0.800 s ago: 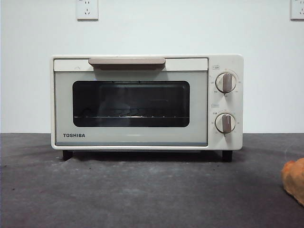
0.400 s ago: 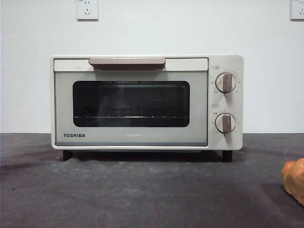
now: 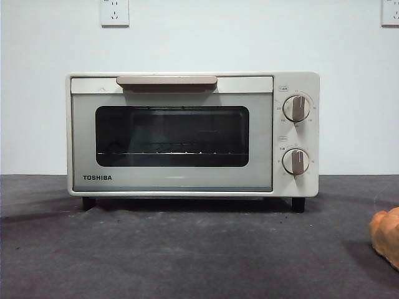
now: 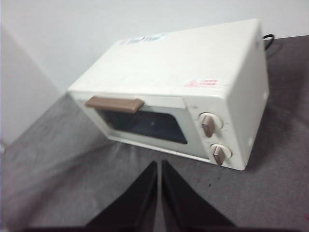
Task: The left arm flap open the oven, the right arm pick bread and place it into oven, the left arm flap close the oven
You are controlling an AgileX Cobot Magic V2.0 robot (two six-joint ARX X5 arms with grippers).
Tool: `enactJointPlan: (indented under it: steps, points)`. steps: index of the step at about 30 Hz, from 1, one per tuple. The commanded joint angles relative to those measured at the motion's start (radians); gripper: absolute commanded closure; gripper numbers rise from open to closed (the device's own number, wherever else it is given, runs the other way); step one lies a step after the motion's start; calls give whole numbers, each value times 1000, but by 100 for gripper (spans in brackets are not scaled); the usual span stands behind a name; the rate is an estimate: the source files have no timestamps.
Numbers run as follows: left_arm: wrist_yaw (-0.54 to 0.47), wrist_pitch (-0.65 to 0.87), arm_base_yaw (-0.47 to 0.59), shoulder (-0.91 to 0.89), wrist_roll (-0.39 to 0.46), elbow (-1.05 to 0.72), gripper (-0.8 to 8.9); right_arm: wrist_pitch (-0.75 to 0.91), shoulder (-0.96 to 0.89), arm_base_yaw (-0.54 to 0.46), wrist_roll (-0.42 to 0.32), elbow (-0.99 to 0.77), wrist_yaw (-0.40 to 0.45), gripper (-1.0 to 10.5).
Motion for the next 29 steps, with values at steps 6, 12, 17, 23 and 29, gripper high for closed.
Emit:
enactJointPlan:
  steps: [6,12,17,23,29]
  points:
    - [48,-76,-130,10,158,53,795,-62,32,124,-149,59,-5,936]
    - [58,-69,-143,8,157,53,779,-61,32,135,-138,59,6,936]
    - [58,-65,-143,9,158,53,684,-61,32,135,-134,59,8,816]
    - [58,-64,-143,9,158,53,254,-61,32,135,-132,59,7,461]
    - [58,-65,-143,8,157,53,222,-61,32,135,-103,59,7,423]
